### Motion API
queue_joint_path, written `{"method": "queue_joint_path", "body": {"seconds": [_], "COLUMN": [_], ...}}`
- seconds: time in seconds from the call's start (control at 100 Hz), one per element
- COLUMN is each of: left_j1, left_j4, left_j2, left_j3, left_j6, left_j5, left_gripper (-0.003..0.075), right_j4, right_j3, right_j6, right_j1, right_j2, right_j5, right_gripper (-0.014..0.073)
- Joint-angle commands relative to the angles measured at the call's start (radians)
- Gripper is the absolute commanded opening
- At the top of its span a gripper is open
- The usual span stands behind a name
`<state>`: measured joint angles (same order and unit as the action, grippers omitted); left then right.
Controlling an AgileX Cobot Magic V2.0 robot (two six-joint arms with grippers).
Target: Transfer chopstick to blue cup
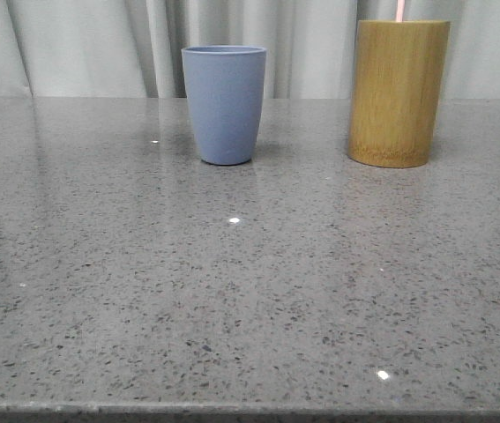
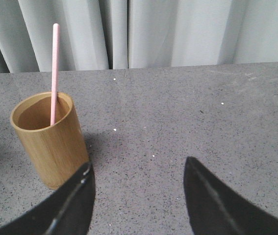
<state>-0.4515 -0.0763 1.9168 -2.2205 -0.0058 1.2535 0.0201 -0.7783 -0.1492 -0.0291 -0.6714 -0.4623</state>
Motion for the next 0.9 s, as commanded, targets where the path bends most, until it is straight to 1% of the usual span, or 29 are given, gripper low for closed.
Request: {"method": "queue_joint_path", "body": {"seconds": [0.0,0.15,0.29,0.39,0.46,0.54,0.67,0.78,0.89], "left_j1": [-0.002,-0.002,-0.002,-0.002,-0.002,-0.002,-0.002,-0.002,-0.002], "left_j4": [0.065,0.157,0.216,0.271,0.291,0.304,0.345,0.356,0.356], "left_j2": [-0.115,-0.243,-0.378,-0.48,-0.557,-0.644,-0.801,-0.903,-0.99], "left_j3": [-0.02,0.054,0.192,0.332,0.443,0.573,0.799,0.931,1.029], "left_j6": [-0.019,-0.045,-0.075,-0.12,-0.122,-0.128,-0.196,-0.203,-0.203], "left_j5": [-0.042,-0.056,-0.1,-0.152,-0.197,-0.264,-0.387,-0.472,-0.514], "left_gripper": [0.0324,0.0303,0.0303,0.0303,0.0303,0.0303,0.0303,0.0303,0.0303], "right_j4": [0.003,0.003,0.003,0.003,0.003,0.003,0.001,-0.02,-0.02], "right_j3": [-0.037,-0.042,-0.074,-0.11,-0.14,-0.179,-0.258,-0.327,-0.404], "right_j6": [0.003,0.003,0.003,0.003,0.003,0.003,0.003,0.003,0.003], "right_j1": [0.004,-0.008,-0.034,-0.062,-0.08,-0.098,-0.123,-0.133,-0.134], "right_j2": [-0.005,-0.014,-0.061,-0.109,-0.151,-0.207,-0.297,-0.373,-0.451], "right_j5": [0.088,0.092,0.094,0.098,0.102,0.108,0.106,0.104,0.098], "right_gripper": [0.0422,0.0422,0.0422,0.0422,0.0422,0.0423,0.0423,0.0423,0.0423]}}
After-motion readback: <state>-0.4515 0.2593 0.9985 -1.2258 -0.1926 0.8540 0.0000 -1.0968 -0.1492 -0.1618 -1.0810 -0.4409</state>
